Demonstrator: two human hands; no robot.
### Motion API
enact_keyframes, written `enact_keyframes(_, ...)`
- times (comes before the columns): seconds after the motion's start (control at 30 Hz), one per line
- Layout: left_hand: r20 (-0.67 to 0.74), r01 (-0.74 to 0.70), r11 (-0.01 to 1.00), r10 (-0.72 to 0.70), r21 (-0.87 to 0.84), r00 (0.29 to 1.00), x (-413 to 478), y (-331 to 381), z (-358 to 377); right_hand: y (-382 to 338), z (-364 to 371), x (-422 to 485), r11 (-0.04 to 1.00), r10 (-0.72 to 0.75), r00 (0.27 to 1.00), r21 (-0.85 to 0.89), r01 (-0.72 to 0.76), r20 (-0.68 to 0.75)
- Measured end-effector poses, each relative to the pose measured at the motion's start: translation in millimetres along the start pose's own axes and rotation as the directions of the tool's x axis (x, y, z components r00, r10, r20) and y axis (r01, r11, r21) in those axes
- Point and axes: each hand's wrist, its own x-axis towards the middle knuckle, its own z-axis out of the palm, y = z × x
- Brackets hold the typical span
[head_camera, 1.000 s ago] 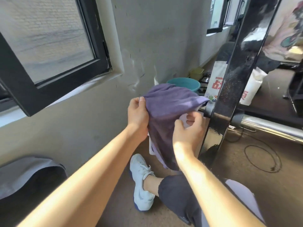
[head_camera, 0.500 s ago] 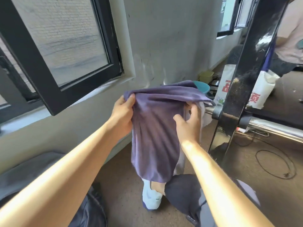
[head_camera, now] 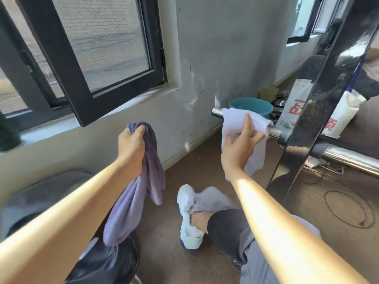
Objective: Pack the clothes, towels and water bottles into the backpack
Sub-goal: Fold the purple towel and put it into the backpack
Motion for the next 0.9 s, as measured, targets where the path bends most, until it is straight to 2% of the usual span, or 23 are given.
enact_keyframes(0.13, 0.04, 0.054, 0.998, -0.055, 0.026, 0.998, -8, 1, -6, -3, -3, 8, 0.997, -0.068, 0.997, -0.047, 0.066, -0.044)
enact_keyframes(0.33, 0.233, 0.091, 0.992, -0.11, 0.092, 0.966, -19, -9, -7, 8, -14, 8, 0.983, -0.093, 0.992, -0.151, 0.106, 0.087)
enact_keyframes(0.43, 0.243, 0.088, 0.991, -0.111, 0.101, 0.964, -22, -14, -6, 3, -21, 12, 0.935, -0.254, 0.963, -0.232, 0.27, 0.094)
enact_keyframes(0.5, 0.237, 0.104, 0.989, -0.127, 0.106, 0.963, -19, -15, -7, -2, -21, 15, 0.906, -0.345, 0.933, -0.225, 0.359, 0.1)
enact_keyframes(0.53, 0.241, 0.11, 0.989, -0.131, 0.101, 0.962, -17, -16, -7, -5, -19, 15, 0.913, -0.341, 0.929, -0.186, 0.363, 0.142)
enact_keyframes(0.6, 0.26, 0.104, 0.989, -0.128, 0.105, 0.957, -15, -18, -7, -11, -15, 12, 0.945, -0.27, 0.899, -0.083, 0.316, 0.344)
enact_keyframes(0.63, 0.285, 0.089, 0.989, -0.119, 0.116, 0.951, -14, -19, -7, -14, -12, 9, 0.968, -0.203, 0.853, -0.033, 0.249, 0.481)
enact_keyframes(0.67, 0.322, 0.064, 0.99, -0.103, 0.128, 0.941, -15, -19, -8, -19, -11, 5, 0.989, -0.132, 0.777, 0.024, 0.149, 0.615)
enact_keyframes(0.73, 0.424, -0.003, 0.99, -0.059, 0.143, 0.904, -17, -18, -15, -33, -7, -6, 0.988, -0.055, 0.567, 0.128, -0.091, 0.822)
enact_keyframes(0.8, 0.54, -0.075, 0.982, -0.03, 0.172, 0.841, -20, -14, -29, -45, 1, -20, 0.948, -0.104, 0.387, 0.209, -0.24, 0.916)
enact_keyframes(0.9, 0.7, -0.222, 0.938, -0.03, 0.267, 0.713, -21, -4, -58, -67, 18, -42, 0.89, -0.209, 0.165, 0.258, -0.377, 0.964)
